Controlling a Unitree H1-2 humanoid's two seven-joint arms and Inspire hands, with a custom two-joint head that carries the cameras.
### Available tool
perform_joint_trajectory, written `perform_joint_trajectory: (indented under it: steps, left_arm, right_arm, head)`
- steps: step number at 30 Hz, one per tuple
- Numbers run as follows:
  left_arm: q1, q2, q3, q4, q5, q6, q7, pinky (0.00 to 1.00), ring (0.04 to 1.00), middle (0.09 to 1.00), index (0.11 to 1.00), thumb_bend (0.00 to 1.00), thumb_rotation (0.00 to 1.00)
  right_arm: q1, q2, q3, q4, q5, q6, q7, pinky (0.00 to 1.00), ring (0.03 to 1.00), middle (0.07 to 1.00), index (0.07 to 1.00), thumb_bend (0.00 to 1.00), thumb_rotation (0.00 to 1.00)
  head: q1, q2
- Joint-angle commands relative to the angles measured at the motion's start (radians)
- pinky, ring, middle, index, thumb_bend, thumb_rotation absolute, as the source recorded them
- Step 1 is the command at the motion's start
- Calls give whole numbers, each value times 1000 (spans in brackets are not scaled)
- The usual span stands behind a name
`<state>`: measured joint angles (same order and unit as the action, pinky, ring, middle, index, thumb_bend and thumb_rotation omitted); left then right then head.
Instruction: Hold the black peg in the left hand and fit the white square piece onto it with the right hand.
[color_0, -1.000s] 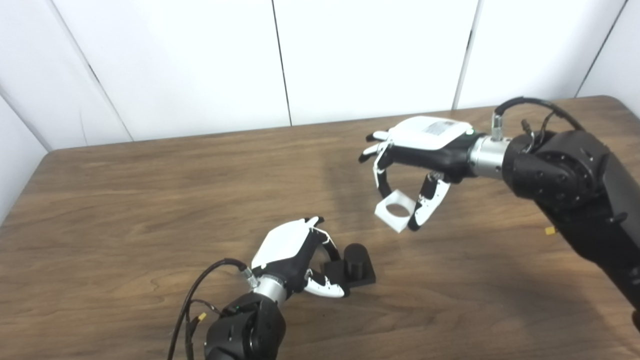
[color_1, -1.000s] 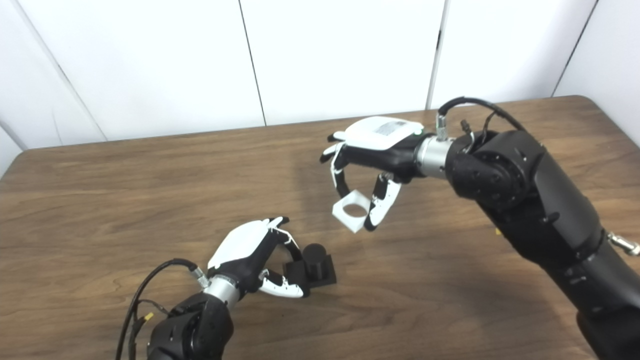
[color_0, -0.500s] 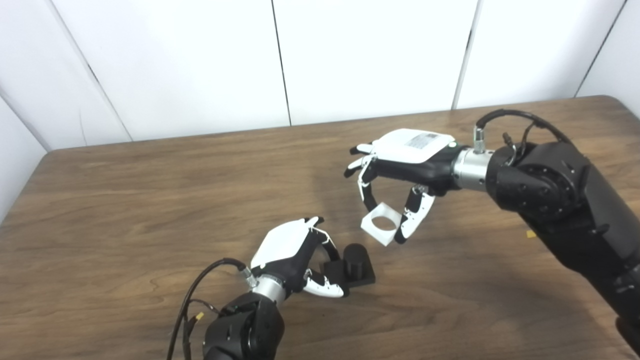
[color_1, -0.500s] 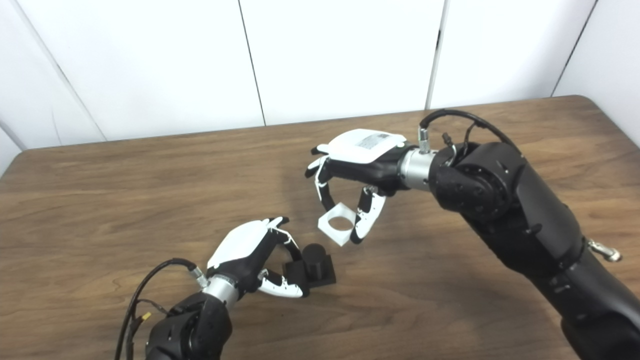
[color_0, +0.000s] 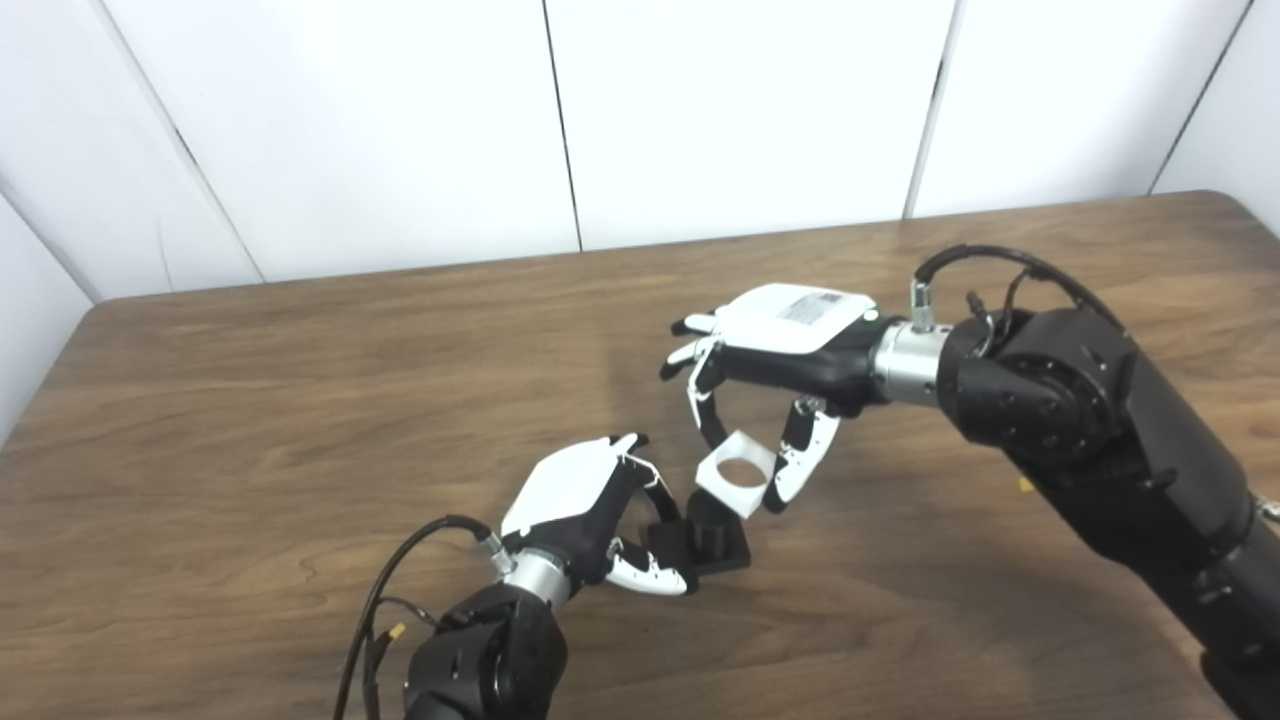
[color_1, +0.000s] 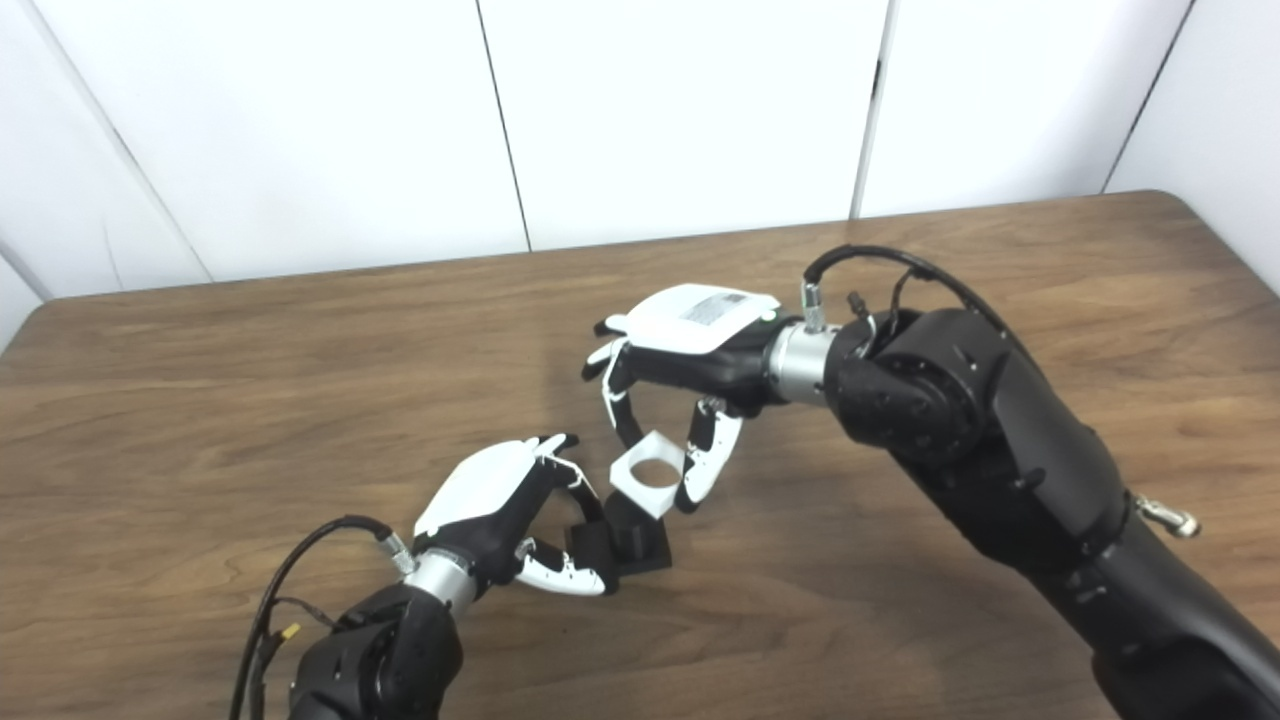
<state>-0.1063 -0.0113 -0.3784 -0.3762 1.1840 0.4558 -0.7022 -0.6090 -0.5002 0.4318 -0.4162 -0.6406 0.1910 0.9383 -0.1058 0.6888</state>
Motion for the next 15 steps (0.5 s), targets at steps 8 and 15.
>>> perform_joint_trajectory:
  steps: [8, 15]
  left_arm:
    - [19, 25, -1, 49, 19, 9, -14, 1000, 1000, 978, 488, 524, 60]
    - [16, 25, -6, 51, 18, 8, -11, 1000, 1000, 978, 488, 524, 60]
  right_arm:
    - [-20, 14, -9, -6, -19, -29, -37, 1000, 1000, 893, 487, 526, 141]
    - [-4, 37, -4, 9, -30, -48, -58, 1000, 1000, 891, 488, 525, 138]
  head:
    - [-6, 2]
    - [0, -1]
